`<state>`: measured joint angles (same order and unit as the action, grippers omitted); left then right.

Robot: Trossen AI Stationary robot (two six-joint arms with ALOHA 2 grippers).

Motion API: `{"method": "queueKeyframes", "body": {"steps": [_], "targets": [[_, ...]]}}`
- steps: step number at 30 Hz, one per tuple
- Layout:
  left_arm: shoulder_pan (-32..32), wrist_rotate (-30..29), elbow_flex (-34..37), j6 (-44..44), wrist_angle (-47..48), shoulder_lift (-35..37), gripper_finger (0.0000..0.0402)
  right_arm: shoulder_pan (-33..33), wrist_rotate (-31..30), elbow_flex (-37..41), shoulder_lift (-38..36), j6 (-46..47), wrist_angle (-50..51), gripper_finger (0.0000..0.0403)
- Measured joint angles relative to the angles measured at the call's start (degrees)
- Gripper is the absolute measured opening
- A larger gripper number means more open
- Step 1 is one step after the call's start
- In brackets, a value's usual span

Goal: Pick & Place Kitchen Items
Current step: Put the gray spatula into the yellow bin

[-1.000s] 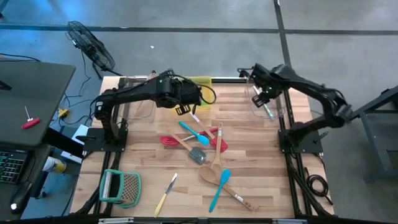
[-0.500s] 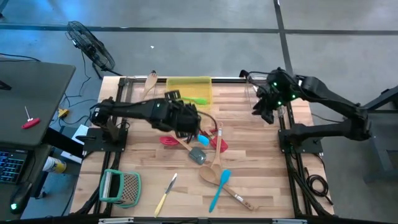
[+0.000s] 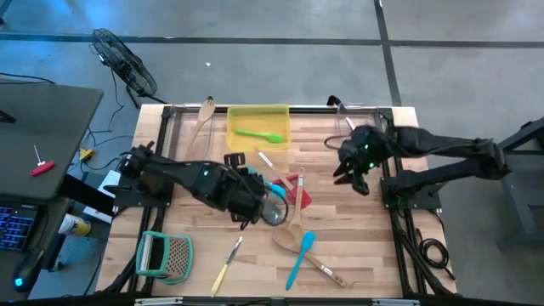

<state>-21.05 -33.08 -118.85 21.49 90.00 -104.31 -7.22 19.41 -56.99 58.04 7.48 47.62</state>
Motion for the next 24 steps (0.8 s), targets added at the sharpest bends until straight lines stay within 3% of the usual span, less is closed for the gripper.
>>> {"method": "queueKeyframes", "body": {"steps": [5,10,16,24], "targets": [[0.43,1.46,0.00,-6.42,0.00,0.00,0.0141,6.18,0.05,5.33,0.00,3.59,-8.02,0.0128],[4.29,9.47,0.66,-11.92,-0.71,0.04,0.0141,11.68,0.03,10.12,0.02,5.05,-19.26,0.0128],[7.72,11.78,8.34,-19.08,-6.21,0.02,0.0141,17.28,-4.71,11.12,0.00,5.00,-24.75,0.0128],[9.07,20.77,20.86,-24.71,-19.87,0.00,0.0141,24.29,-9.97,11.12,0.00,7.50,-25.56,0.0128]]}}
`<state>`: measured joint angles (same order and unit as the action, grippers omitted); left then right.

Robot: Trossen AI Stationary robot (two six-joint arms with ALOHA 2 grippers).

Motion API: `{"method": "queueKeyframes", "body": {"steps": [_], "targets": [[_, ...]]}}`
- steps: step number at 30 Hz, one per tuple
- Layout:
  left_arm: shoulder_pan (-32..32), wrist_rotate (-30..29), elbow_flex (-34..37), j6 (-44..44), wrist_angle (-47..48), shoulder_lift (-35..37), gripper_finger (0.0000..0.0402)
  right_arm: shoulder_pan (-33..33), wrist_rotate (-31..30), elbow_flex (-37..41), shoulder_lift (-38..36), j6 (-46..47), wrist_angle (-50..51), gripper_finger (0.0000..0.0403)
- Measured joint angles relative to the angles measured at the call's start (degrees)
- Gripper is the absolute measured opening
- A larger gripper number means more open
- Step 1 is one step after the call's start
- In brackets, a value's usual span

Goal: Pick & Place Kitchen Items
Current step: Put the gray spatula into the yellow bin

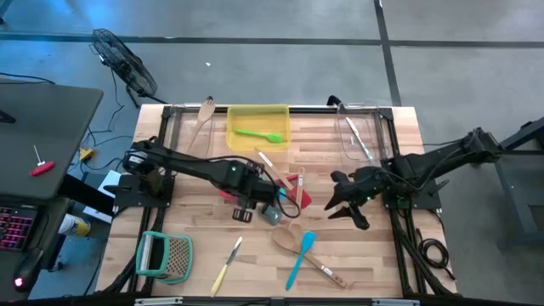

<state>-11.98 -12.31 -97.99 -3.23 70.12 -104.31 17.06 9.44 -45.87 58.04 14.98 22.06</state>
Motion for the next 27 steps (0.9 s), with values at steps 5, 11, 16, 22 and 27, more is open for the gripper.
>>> {"method": "queueKeyframes", "body": {"steps": [5,11,16,22,27], "targets": [[0.21,2.76,7.17,-3.41,-7.02,0.00,0.0141,3.27,-2.98,0.00,0.00,-2.71,-1.45,0.0128],[3.34,8.29,12.53,-4.50,-10.74,0.00,0.0141,4.36,-5.23,0.00,0.00,-4.88,-3.15,0.0128],[5.66,11.78,17.13,-10.42,-17.88,0.00,0.0141,4.33,-7.07,0.00,0.00,-4.93,-3.51,0.0128],[8.53,14.35,20.98,-13.03,-20.85,-0.02,0.0141,4.33,-7.23,0.00,0.02,-6.18,-4.10,0.0128],[9.54,14.31,20.93,-13.49,-22.05,-0.02,0.0141,4.33,-8.20,0.00,0.02,-8.34,-5.21,0.0128]]}}
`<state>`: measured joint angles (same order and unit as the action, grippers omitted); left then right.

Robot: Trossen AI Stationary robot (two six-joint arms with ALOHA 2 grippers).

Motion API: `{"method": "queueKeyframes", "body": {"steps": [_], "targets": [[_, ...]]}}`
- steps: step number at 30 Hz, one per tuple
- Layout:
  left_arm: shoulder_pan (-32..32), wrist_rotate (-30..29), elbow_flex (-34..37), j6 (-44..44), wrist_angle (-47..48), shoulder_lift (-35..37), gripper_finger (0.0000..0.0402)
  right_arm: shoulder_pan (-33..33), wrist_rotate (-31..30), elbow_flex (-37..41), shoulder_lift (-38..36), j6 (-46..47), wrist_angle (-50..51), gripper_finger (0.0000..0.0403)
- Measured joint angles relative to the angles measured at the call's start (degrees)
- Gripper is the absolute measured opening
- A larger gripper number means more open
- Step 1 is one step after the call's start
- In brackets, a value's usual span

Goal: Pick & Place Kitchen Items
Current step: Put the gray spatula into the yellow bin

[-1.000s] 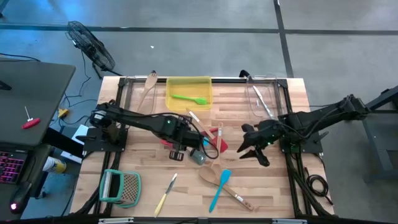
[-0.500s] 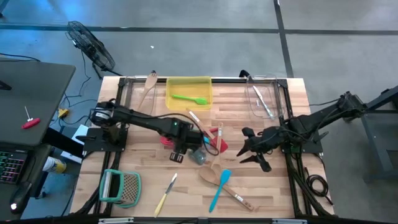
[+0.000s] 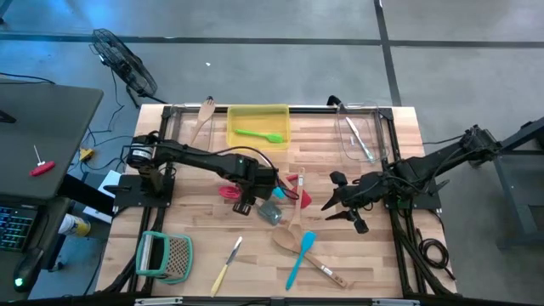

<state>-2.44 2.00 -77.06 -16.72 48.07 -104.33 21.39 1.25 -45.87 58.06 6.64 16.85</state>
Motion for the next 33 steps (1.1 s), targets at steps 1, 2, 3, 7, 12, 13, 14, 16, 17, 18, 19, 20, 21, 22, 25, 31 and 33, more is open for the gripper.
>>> {"method": "queueKeyframes", "body": {"steps": [1,2,3,7,12,13,14,16,17,18,19,20,21,22,25,31,33], "targets": [[-0.02,0.04,0.00,-0.23,-0.40,-0.05,0.0141,0.00,-0.05,0.00,0.00,-0.47,-0.07,0.0128],[-0.04,0.02,-0.09,-0.82,-0.64,-0.41,0.0141,0.00,-0.08,0.00,0.00,-0.73,-0.08,0.0128],[-0.16,0.09,-0.13,-1.25,-0.75,-0.69,0.0141,0.00,-0.08,0.00,0.00,-0.81,-0.08,0.0128],[-0.20,0.17,-0.07,-1.48,-0.77,-0.90,0.0141,0.00,0.27,-0.02,0.00,-0.77,-0.02,0.0128],[-0.20,0.75,-0.08,-1.18,-1.26,-2.56,0.0141,0.00,0.33,-0.02,0.00,-0.75,0.01,0.0128],[-0.20,1.26,-0.20,-1.14,-2.25,-3.08,0.0141,0.00,0.34,-0.02,0.00,-0.74,0.00,0.0128],[-0.20,1.48,-0.15,-1.07,-2.24,-3.42,0.0141,0.00,0.36,-0.02,0.02,-0.70,0.02,0.0128],[-0.20,1.59,0.05,-1.04,-1.19,-3.84,0.0141,0.00,0.36,-0.02,0.02,-0.70,0.03,0.0128],[-0.20,1.73,-0.09,-1.04,-2.25,-4.14,0.0141,0.00,0.38,-0.02,0.02,-0.68,0.03,0.0128],[-0.20,1.69,-0.17,-0.98,-2.60,-4.33,0.0141,0.00,0.38,-0.02,0.04,-0.47,0.05,0.0128],[-0.20,1.69,-0.12,-0.69,-1.84,-4.37,0.0141,0.00,0.40,-0.02,0.04,-0.44,0.03,0.0128],[-0.20,1.70,0.00,-0.63,-1.21,-4.37,0.0141,0.00,0.40,-0.02,0.04,-0.44,0.01,0.0128],[-0.20,1.70,-0.03,-0.63,-1.78,-4.60,0.0141,0.00,0.43,-0.02,0.04,-0.33,0.04,0.0128],[-0.20,1.70,-0.19,-0.61,-2.58,-5.00,0.0141,0.00,0.57,-0.02,0.03,-0.24,0.10,0.0128],[-0.20,1.68,0.04,-0.73,-1.58,-5.22,0.0141,0.00,1.11,-0.02,0.04,-0.20,0.05,0.0128],[-0.20,1.66,-0.06,-1.09,-2.41,-5.77,0.0141,0.00,1.92,-0.02,0.03,-0.20,0.03,0.0128],[-0.20,1.67,-0.14,-1.13,-2.57,-6.29,0.0141,0.00,1.93,-0.02,0.03,-0.20,0.04,0.0128]]}}
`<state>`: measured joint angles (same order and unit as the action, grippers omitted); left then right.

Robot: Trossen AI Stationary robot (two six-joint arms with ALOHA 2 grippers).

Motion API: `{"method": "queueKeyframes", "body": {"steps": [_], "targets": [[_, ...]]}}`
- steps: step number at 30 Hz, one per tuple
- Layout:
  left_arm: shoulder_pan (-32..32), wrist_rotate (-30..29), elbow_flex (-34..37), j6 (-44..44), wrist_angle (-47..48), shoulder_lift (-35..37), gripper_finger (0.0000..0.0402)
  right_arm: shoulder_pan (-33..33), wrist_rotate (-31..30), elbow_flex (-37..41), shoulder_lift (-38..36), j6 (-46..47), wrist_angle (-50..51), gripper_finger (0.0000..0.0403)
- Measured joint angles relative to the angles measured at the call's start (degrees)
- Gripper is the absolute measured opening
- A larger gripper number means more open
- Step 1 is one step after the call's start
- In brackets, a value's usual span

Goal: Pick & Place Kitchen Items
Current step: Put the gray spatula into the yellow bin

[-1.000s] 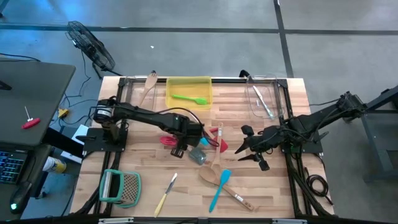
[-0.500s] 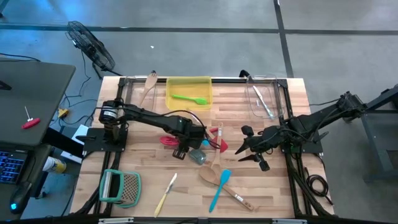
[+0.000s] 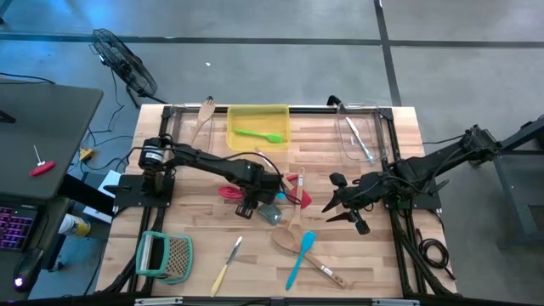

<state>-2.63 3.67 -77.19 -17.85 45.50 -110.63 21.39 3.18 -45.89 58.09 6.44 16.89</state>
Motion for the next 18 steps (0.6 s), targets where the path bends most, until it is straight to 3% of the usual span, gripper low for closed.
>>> {"method": "queueKeyframes", "body": {"steps": [14,18], "targets": [[-0.02,-1.58,-0.15,-1.38,-0.06,-3.28,0.0141,0.00,-0.02,0.00,0.00,1.25,-0.14,0.0128],[-0.02,-1.69,-0.15,-1.20,-0.18,-3.39,0.0125,0.00,-0.03,0.00,0.00,1.25,-0.18,0.0128]]}}
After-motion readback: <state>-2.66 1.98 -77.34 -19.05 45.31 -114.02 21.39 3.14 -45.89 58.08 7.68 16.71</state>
